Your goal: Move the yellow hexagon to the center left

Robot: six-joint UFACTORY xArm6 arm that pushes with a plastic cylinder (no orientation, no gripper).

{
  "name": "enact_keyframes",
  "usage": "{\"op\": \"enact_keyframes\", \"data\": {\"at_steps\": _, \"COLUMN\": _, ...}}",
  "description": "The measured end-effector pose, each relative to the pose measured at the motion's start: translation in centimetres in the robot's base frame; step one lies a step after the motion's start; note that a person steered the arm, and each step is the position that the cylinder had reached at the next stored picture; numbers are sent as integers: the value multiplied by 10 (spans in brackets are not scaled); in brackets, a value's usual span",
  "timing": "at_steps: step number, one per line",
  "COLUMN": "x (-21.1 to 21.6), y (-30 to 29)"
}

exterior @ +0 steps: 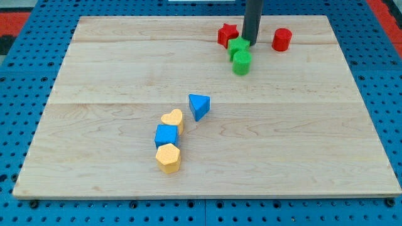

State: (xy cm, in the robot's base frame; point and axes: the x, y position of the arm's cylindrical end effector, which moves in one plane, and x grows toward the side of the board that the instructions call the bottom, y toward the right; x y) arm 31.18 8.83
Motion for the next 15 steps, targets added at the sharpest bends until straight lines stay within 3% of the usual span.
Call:
{"op": "enact_keyframes", "data": {"at_steps": 1, "x": 13, "y": -1}}
{"op": "enact_keyframes", "data": {"at_steps": 2, "x": 43, "y": 57}}
{"op": "enact_keyframes", "data": {"at_steps": 3, "x": 131, "y": 88}}
{"op": "enact_keyframes", "data": {"at_steps": 5, "x": 271, "y": 16}}
{"op": "enact_keyframes", "data": {"at_steps": 6, "x": 280, "y": -71}}
{"op": "enact_keyframes", "data": {"at_steps": 7, "x": 275, "y": -176}}
{"op": "enact_keyframes", "data": {"at_steps": 8, "x": 268, "y": -225}}
{"op": "enact_keyframes", "data": {"at_steps": 10, "x": 272, "y": -169}}
{"op": "enact_keyframes", "data": {"at_steps": 11, "x": 233, "y": -187}}
{"op": "enact_keyframes", "data": {"at_steps": 12, "x": 179, "y": -247}}
{"op": "enact_keyframes", "data": {"at_steps": 14, "x": 106, "y": -263}}
{"op": "enact_keyframes", "data": {"at_steps": 15, "x": 113, "y": -240}}
